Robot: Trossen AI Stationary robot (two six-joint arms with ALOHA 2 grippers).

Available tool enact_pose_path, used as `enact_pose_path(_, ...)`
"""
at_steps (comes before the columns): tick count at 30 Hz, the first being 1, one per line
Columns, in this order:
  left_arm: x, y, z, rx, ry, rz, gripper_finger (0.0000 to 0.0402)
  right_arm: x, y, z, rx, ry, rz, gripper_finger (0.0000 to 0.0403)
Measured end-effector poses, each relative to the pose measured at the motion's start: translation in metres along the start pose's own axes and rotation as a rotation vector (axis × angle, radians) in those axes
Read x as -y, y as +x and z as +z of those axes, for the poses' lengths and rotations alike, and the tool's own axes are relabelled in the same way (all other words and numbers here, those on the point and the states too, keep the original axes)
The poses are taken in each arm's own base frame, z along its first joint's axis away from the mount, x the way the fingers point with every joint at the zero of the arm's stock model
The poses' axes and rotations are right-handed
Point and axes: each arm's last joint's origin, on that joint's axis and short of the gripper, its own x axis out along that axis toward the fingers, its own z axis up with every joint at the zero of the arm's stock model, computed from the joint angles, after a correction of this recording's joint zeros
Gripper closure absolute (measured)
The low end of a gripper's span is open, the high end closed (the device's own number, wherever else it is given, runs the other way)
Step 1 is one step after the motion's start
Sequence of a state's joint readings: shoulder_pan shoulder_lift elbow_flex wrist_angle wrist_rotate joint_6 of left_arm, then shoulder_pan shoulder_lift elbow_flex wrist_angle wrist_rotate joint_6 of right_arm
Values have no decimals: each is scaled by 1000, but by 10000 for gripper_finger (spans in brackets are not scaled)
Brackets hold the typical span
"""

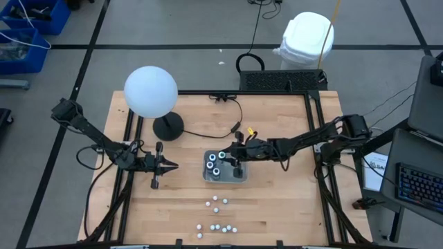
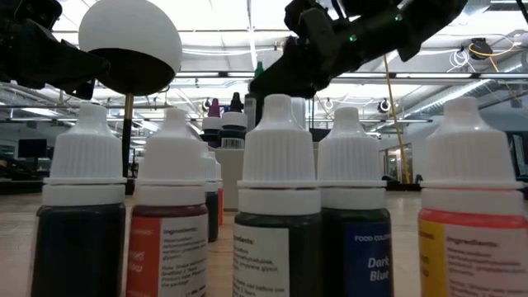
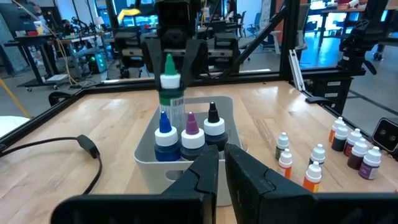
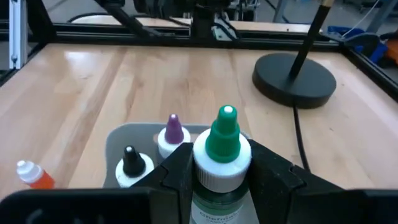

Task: Pick & Place food coloring
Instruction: Put the big green food coloring bottle into the gray bin

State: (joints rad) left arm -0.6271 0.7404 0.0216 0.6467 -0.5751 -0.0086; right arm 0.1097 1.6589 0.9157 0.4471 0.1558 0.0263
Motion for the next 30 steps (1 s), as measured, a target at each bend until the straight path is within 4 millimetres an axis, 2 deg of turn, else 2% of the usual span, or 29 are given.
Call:
enact_pose_path(18, 0, 0, 0, 0, 6, 0, 364, -1, 5, -4, -5, 14, -3, 291)
enact_pose_path(30, 0, 0, 0, 0, 4, 0, 364, 1, 21, -22, -39, 23, -16, 288)
